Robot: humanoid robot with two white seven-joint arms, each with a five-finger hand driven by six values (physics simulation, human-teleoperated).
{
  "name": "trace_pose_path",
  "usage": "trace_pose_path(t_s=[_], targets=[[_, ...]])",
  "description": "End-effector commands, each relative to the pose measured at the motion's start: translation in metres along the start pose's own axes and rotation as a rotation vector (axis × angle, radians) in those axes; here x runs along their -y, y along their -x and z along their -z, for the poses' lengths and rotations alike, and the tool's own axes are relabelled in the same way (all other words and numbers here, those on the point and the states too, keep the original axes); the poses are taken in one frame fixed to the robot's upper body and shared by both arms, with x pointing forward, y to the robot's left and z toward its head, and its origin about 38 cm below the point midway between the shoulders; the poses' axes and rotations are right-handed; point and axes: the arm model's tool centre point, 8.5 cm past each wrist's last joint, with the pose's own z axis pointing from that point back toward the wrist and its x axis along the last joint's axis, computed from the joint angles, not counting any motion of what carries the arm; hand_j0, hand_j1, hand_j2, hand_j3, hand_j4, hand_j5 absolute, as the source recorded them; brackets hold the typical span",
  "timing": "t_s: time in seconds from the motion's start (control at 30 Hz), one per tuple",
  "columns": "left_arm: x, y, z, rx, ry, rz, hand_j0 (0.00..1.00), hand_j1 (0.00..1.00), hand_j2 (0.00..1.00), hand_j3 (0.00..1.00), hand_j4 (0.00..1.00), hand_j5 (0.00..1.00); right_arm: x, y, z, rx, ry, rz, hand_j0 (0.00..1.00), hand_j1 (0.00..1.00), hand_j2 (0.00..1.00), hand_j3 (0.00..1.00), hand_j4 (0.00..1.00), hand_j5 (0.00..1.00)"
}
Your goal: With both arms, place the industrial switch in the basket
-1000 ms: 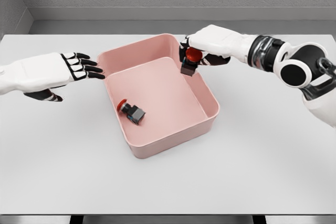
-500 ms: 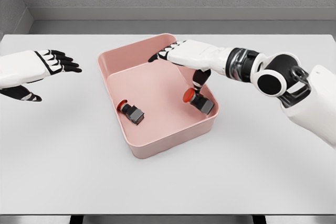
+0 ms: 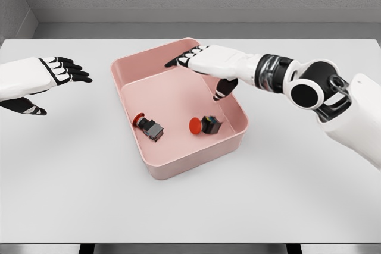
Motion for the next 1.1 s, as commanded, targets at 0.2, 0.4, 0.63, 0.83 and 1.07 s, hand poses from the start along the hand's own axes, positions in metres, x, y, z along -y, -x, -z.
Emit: trace_pose_path(t_s=[0.2, 0.4, 0.63, 0.83, 1.07], targets=[[0.0, -0.001, 0.002, 0.004, -0.007, -0.006, 1.0, 1.0, 1.0, 1.0, 1.0, 1.0, 0.005, 0.055, -0.072, -0.076, 0.11, 0.011, 1.0, 1.0, 1.0, 1.0, 1.0, 1.0], [0.0, -0.001, 0.002, 0.008, -0.013, -0.016, 1.0, 1.0, 1.0, 1.0, 1.0, 1.0, -0.02, 0.077, -0.111, -0.102, 0.14, 0.03, 1.0, 1.0, 1.0, 1.0, 1.0, 1.0], [0.003, -0.004, 0.005, 0.019, -0.008, -0.02, 1.0, 1.0, 1.0, 1.0, 1.0, 1.0, -0.054, 0.092, -0.155, -0.104, 0.158, 0.052, 1.0, 1.0, 1.0, 1.0, 1.0, 1.0], [0.006, -0.008, 0.007, 0.031, -0.001, -0.024, 1.0, 1.0, 1.0, 1.0, 1.0, 1.0, -0.088, 0.106, -0.191, -0.131, 0.165, 0.074, 1.0, 1.0, 1.0, 1.0, 1.0, 1.0], [0.006, -0.008, 0.007, 0.032, -0.002, -0.024, 1.0, 1.0, 1.0, 1.0, 1.0, 1.0, -0.106, 0.121, -0.208, -0.155, 0.158, 0.098, 1.0, 1.0, 1.0, 1.0, 1.0, 1.0]])
